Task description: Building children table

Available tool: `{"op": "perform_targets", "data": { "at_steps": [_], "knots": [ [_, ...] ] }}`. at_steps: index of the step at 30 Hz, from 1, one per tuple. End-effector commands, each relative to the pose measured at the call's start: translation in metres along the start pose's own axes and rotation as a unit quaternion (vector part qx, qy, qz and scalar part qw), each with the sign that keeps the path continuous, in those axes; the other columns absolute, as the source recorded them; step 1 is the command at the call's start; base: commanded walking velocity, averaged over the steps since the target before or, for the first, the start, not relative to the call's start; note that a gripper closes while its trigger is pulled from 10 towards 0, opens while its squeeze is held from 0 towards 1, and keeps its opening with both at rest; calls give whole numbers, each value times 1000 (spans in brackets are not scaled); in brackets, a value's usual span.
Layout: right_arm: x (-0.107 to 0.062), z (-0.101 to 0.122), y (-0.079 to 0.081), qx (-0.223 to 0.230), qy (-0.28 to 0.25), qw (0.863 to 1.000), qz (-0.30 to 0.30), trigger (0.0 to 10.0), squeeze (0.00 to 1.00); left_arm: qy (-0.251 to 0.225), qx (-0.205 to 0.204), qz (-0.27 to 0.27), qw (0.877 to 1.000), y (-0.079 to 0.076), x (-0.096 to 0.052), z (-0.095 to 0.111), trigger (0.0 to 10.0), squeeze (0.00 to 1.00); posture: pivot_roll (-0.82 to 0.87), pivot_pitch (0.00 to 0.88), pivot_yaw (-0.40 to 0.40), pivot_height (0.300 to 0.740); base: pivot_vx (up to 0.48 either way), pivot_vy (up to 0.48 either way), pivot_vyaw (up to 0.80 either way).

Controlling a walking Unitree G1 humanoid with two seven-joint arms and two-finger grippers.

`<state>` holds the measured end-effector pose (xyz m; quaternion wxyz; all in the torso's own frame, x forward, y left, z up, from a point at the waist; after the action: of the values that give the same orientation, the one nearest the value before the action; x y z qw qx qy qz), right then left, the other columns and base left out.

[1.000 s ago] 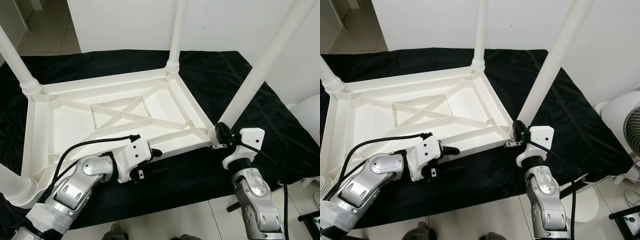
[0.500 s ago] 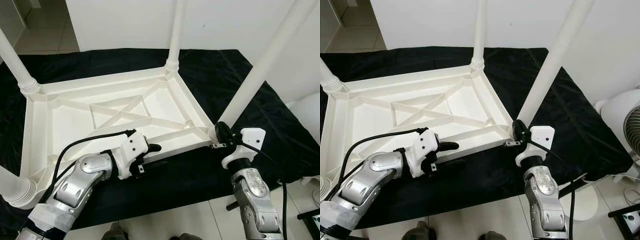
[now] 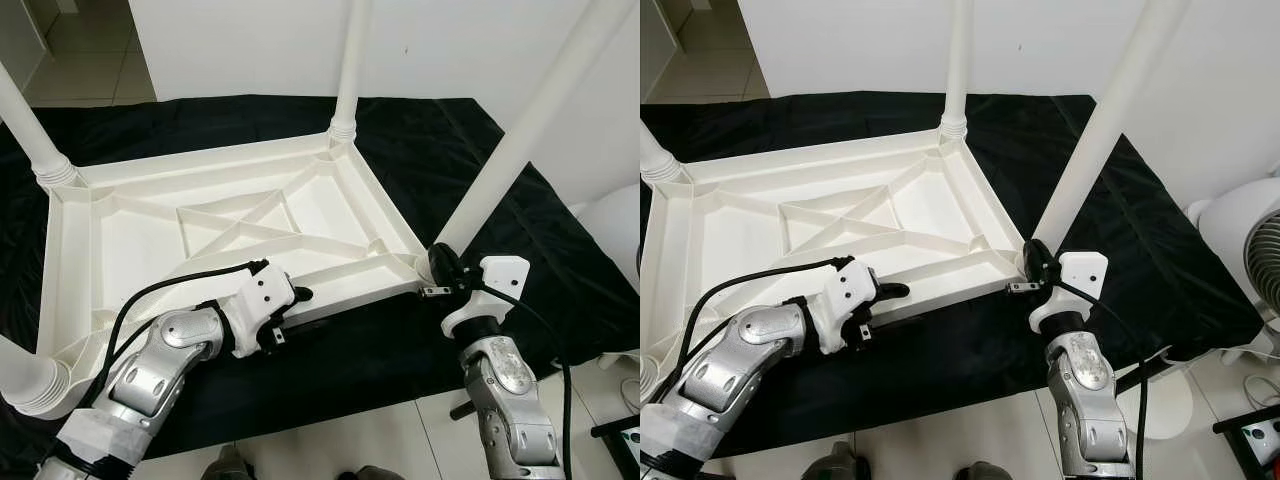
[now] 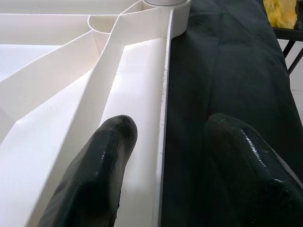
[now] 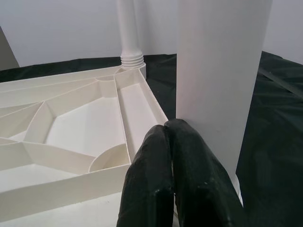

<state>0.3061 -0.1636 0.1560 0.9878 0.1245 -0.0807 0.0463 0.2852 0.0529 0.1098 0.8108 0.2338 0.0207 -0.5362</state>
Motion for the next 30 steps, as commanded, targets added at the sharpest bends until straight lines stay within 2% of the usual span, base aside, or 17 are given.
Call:
{"op": "perform_targets", "data": {
  "at_steps": [1,3,4,5,6,12,17,18,19,22,23,27,28,29,30],
  "knots": [
    [-1,1,-7,-2,0,1000,-14,10000,0,47,-27,30,998,1,2,-22,10000,0,31,57,-60,740,0,0,0],
    [-1,1,-7,-2,0,1000,-14,10000,0,47,-27,30,998,1,2,-22,10000,0,31,57,-60,740,0,0,0],
    [-2,2,-7,-3,-2,1000,-14,10000,0,52,-28,26,998,0,4,-22,5451,0,27,57,-54,740,0,0,0],
    [-2,3,-7,-4,-3,1000,-14,10000,0,56,-32,22,998,-2,7,-22,2980,0,27,57,-46,740,0,0,0],
    [-2,4,-8,-5,-5,1000,-16,10000,0,59,-30,18,998,-3,10,-20,0,0,31,56,-35,740,0,0,0],
    [-2,4,-10,-7,-6,1000,-18,10000,0,60,-32,7,998,-7,16,-13,0,0,29,54,-25,740,0,0,0],
    [-1,5,-9,-10,-9,1000,-17,10000,0,62,-12,-7,998,-9,22,-9,0,0,17,46,-16,740,0,0,0],
    [-1,6,-9,-13,-10,1000,-17,10000,0,61,-10,-5,998,-8,25,-7,0,0,15,47,-18,740,0,0,0],
    [-1,7,-8,-11,-13,1000,-17,10000,0,59,-7,-3,998,-6,29,-6,627,0,7,44,-17,740,0,0,0],
    [-1,8,-7,-10,-14,1000,-17,10000,0,58,-4,-1,998,-5,31,-5,627,0,5,44,-17,740,0,0,0],
    [-1,12,0,4,-27,1000,-12,10000,0,53,1,6,999,-3,40,-1,392,0,4,45,-16,740,0,0,0],
    [-1,13,2,8,-30,999,-10,10000,0,52,3,9,999,-2,43,0,392,0,4,45,-16,740,0,0,0],
    [-2,12,5,12,-31,999,-8,10000,0,55,9,16,998,0,48,-1,39,0,2,44,-13,740,0,0,0],
    [-2,12,5,12,-31,999,-8,10000,0,55,9,16,998,0,48,-1,39,0,2,44,-13,740,0,0,0],
    [-2,11,9,16,-31,999,-9,10000,0,59,17,30,998,8,55,-3,588,0,-4,48,-6,740,0,0,0]
  ]
}}
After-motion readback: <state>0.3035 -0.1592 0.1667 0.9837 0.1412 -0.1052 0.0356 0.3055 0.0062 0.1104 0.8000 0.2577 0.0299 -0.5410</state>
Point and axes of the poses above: a point about 5 cm out from each wrist's last joint towards the gripper, its own x axis pointing out of the wrist towards the gripper, its own z axis along the axis of the wrist's last joint, y = z × x, the point moved 6 cm from there along x, pointing out of the wrist towards the gripper, and after that the axes turned 10 degrees about x, right-handed, at the moved point
